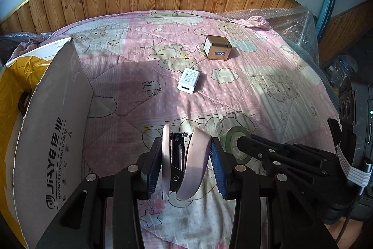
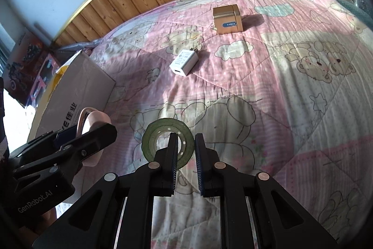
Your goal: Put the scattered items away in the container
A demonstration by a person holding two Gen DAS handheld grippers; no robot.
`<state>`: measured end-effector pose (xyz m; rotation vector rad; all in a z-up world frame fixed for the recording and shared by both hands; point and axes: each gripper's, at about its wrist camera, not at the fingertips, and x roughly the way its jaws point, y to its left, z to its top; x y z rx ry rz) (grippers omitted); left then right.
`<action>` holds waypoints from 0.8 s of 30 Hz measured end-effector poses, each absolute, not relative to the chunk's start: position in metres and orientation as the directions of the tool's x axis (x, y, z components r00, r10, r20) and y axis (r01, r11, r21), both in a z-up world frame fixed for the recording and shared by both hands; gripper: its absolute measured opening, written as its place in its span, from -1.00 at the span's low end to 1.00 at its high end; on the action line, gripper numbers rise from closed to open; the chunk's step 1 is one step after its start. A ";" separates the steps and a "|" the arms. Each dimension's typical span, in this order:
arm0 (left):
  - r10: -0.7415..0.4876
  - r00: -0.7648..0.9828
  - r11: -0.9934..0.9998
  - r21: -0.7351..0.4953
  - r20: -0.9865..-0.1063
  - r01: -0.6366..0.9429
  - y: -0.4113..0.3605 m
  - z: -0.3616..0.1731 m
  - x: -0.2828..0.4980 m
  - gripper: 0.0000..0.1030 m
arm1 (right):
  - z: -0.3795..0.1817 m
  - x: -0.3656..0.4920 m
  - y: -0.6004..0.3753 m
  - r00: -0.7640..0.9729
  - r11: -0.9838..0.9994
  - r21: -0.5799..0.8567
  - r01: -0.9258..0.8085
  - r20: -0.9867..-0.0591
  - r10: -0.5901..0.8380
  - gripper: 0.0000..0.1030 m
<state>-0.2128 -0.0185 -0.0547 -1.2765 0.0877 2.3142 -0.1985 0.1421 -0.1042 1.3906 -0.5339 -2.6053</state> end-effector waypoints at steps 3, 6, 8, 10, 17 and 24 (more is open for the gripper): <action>0.392 -0.449 -0.872 -0.169 -0.803 -0.460 -0.021 -0.049 -0.198 -0.19 | -0.103 -0.181 0.138 -0.563 -0.923 0.380 -0.052 -0.775 -0.287 -0.72; 0.403 -0.449 -0.865 -0.171 -0.797 -0.472 -0.024 -0.045 -0.182 -0.19 | -0.102 -0.163 0.136 -0.559 -0.922 0.383 -0.059 -0.778 -0.287 -0.72; 0.418 -0.447 -0.860 -0.185 -0.791 -0.476 -0.027 -0.042 -0.172 -0.19 | -0.101 -0.151 0.132 -0.554 -0.925 0.375 -0.062 -0.784 -0.280 -0.72; 0.428 -0.448 -0.856 -0.192 -0.785 -0.481 -0.030 -0.039 -0.162 -0.19 | -0.100 -0.139 0.130 -0.553 -0.928 0.368 -0.063 -0.787 -0.274 -0.72; 0.449 -0.454 -0.842 -0.195 -0.769 -0.502 -0.047 -0.029 -0.130 -0.19 | -0.092 -0.099 0.116 -0.564 -0.931 0.356 -0.075 -0.785 -0.255 -0.72; 0.481 -0.462 -0.834 -0.225 -0.745 -0.504 -0.075 -0.014 -0.110 -0.19 | -0.077 -0.064 0.103 -0.589 -0.943 0.322 -0.081 -0.779 -0.216 -0.72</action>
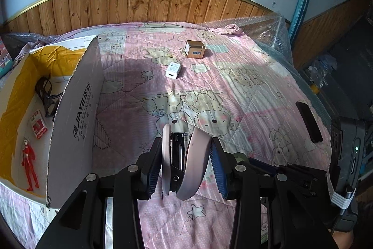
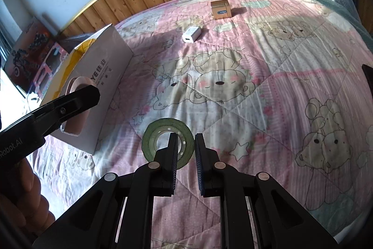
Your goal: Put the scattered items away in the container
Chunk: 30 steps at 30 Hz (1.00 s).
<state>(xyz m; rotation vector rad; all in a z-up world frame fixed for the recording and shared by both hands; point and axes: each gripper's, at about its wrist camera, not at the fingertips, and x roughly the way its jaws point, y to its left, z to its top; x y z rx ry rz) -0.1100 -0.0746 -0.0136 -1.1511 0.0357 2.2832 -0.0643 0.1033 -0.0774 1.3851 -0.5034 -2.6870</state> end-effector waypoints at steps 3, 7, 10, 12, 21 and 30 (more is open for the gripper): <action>0.497 -0.470 -0.823 -0.225 -0.729 -0.521 -0.082 -0.004 -0.099 -0.19 | -0.070 -0.053 0.098 -0.603 -0.940 0.329 -0.084 -0.768 -0.215 -0.72; 0.525 -0.481 -0.809 -0.235 -0.702 -0.539 -0.093 0.011 -0.084 -0.19 | -0.057 -0.041 0.084 -0.620 -0.942 0.327 -0.069 -0.754 -0.216 -0.72; 0.546 -0.492 -0.800 -0.248 -0.678 -0.547 -0.103 0.022 -0.075 -0.19 | -0.049 -0.035 0.072 -0.628 -0.945 0.321 -0.052 -0.747 -0.219 -0.72; 0.554 -0.504 -0.799 -0.254 -0.663 -0.545 -0.112 0.028 -0.069 -0.19 | -0.046 -0.032 0.064 -0.630 -0.949 0.314 -0.039 -0.745 -0.220 -0.72; 0.558 -0.554 -0.812 -0.271 -0.618 -0.516 -0.152 0.049 -0.058 -0.19 | -0.029 -0.022 0.030 -0.642 -0.952 0.306 0.025 -0.725 -0.250 -0.72; 0.556 -0.578 -0.824 -0.309 -0.597 -0.474 -0.189 0.053 -0.057 -0.19 | -0.020 -0.027 -0.006 -0.623 -0.946 0.306 0.106 -0.721 -0.303 -0.72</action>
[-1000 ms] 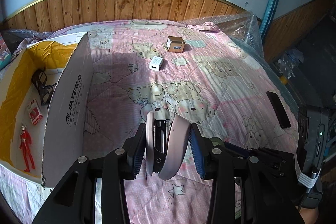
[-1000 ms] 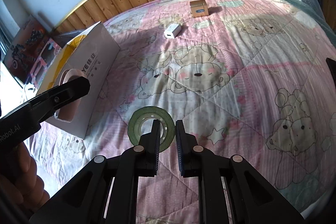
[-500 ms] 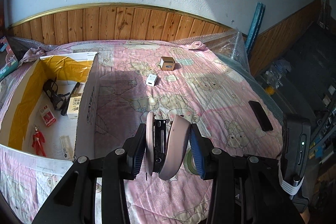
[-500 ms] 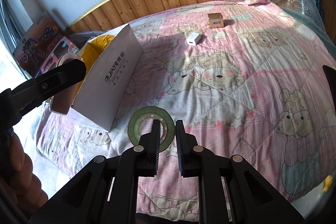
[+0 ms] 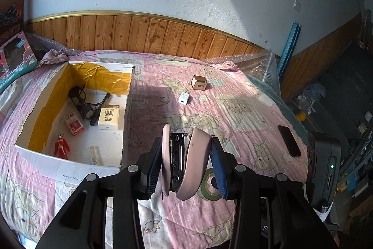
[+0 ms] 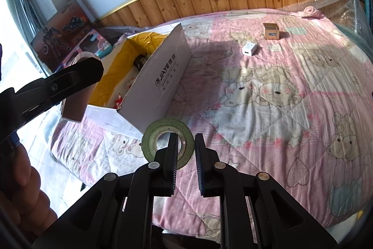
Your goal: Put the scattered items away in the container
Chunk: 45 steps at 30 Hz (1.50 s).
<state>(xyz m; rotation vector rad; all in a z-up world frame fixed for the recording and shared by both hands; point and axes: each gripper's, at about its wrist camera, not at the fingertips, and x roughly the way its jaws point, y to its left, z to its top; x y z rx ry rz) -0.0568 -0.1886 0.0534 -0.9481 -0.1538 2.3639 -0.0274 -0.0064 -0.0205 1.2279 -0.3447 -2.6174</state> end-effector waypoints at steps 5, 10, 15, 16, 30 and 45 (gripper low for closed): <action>0.549 -0.607 -0.834 -0.324 -0.575 -0.447 -0.213 0.064 -0.063 -0.19 | -0.006 -0.036 -0.027 -0.626 -0.938 0.304 0.164 -0.703 -0.337 -0.72; 0.530 -0.634 -0.848 -0.333 -0.563 -0.413 -0.237 0.074 -0.073 -0.19 | 0.009 -0.047 -0.043 -0.628 -0.927 0.308 0.215 -0.683 -0.373 -0.72; 0.503 -0.654 -0.864 -0.341 -0.565 -0.371 -0.261 0.079 -0.086 -0.19 | 0.022 -0.058 -0.058 -0.625 -0.915 0.307 0.262 -0.669 -0.403 -0.73; 0.494 -0.659 -0.869 -0.337 -0.567 -0.362 -0.265 0.079 -0.088 -0.19 | 0.023 -0.060 -0.060 -0.622 -0.912 0.308 0.271 -0.667 -0.410 -0.72; 0.371 -0.658 -0.929 -0.268 -0.656 -0.256 -0.289 0.066 -0.116 -0.19 | 0.041 -0.095 -0.098 -0.569 -0.877 0.259 0.405 -0.680 -0.463 -0.72; 0.327 -0.585 -0.945 -0.241 -0.742 -0.222 -0.303 0.045 -0.157 -0.19 | 0.029 -0.143 -0.136 -0.454 -0.825 0.229 0.518 -0.744 -0.491 -0.72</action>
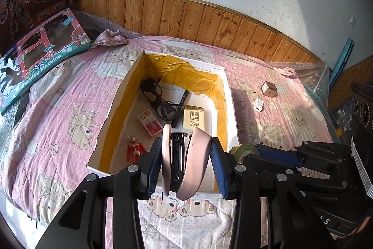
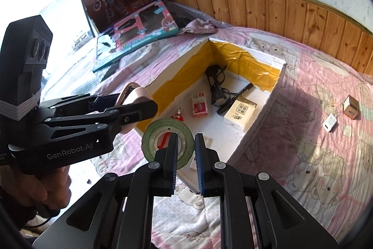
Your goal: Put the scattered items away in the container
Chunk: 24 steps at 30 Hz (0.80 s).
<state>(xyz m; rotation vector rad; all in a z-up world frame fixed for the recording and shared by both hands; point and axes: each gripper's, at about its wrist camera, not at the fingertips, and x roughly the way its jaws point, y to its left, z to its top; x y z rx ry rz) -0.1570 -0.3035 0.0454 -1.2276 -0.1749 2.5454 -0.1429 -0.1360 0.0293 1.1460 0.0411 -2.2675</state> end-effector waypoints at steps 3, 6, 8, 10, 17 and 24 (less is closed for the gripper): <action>0.321 -0.570 -0.947 -0.245 -0.757 -0.208 -0.307 0.039 -0.167 -0.19 | 0.025 -0.152 -0.139 -0.429 -0.813 0.230 0.535 -0.756 -0.495 -0.72; 0.316 -0.543 -0.948 -0.240 -0.778 -0.208 -0.306 0.031 -0.177 -0.19 | 0.021 -0.161 -0.144 -0.403 -0.798 0.211 0.564 -0.773 -0.489 -0.72; 0.304 -0.529 -0.951 -0.221 -0.792 -0.216 -0.304 0.028 -0.184 -0.19 | 0.018 -0.168 -0.147 -0.384 -0.788 0.195 0.584 -0.789 -0.480 -0.72; 0.284 -0.519 -0.955 -0.192 -0.806 -0.225 -0.302 0.024 -0.191 -0.19 | 0.014 -0.174 -0.149 -0.368 -0.779 0.179 0.601 -0.803 -0.468 -0.72; 0.238 -0.449 -0.960 -0.140 -0.861 -0.241 -0.305 0.001 -0.210 -0.19 | -0.005 -0.196 -0.159 -0.293 -0.740 0.145 0.656 -0.855 -0.428 -0.72; 0.234 -0.371 -0.956 -0.143 -0.898 -0.257 -0.310 -0.019 -0.224 -0.19 | -0.024 -0.207 -0.172 -0.235 -0.684 0.080 0.725 -0.905 -0.355 -0.72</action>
